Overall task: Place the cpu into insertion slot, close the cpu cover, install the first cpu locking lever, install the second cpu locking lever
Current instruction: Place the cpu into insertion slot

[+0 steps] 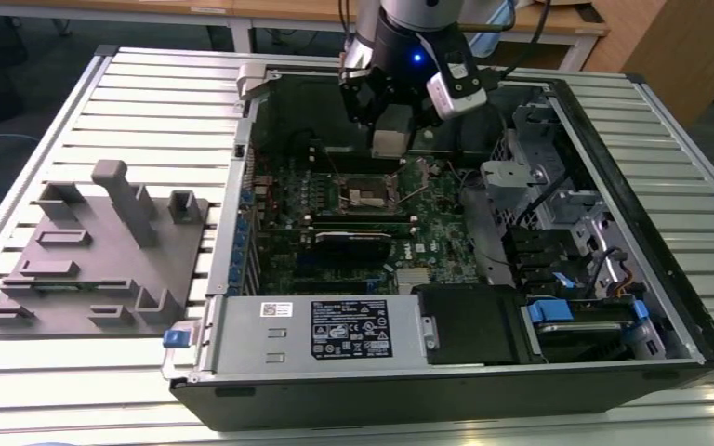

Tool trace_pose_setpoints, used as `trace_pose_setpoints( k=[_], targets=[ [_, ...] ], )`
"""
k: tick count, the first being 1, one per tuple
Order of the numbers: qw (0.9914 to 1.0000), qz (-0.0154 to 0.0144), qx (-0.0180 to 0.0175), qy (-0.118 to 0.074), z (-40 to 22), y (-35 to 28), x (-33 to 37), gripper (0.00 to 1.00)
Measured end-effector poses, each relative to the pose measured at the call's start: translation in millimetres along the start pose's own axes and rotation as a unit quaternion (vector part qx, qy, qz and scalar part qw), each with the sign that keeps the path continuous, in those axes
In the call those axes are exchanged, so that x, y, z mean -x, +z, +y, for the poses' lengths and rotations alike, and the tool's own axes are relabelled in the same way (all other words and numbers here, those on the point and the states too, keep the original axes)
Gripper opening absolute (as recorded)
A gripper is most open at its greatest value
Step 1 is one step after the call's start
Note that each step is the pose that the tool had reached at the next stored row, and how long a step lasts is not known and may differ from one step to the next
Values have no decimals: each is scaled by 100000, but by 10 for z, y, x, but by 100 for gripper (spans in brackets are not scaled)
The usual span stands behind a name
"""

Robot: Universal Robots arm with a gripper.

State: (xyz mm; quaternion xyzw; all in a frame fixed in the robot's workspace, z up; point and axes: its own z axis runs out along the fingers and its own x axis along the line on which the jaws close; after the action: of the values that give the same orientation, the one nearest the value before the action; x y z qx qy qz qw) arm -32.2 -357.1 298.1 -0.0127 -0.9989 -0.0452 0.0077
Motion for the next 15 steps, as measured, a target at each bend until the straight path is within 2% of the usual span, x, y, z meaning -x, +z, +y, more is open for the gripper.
trace_pose_setpoints(
  k=[15],
  targets=[
    [100000,-3,9,0,-3,31,0,54]
  ],
)
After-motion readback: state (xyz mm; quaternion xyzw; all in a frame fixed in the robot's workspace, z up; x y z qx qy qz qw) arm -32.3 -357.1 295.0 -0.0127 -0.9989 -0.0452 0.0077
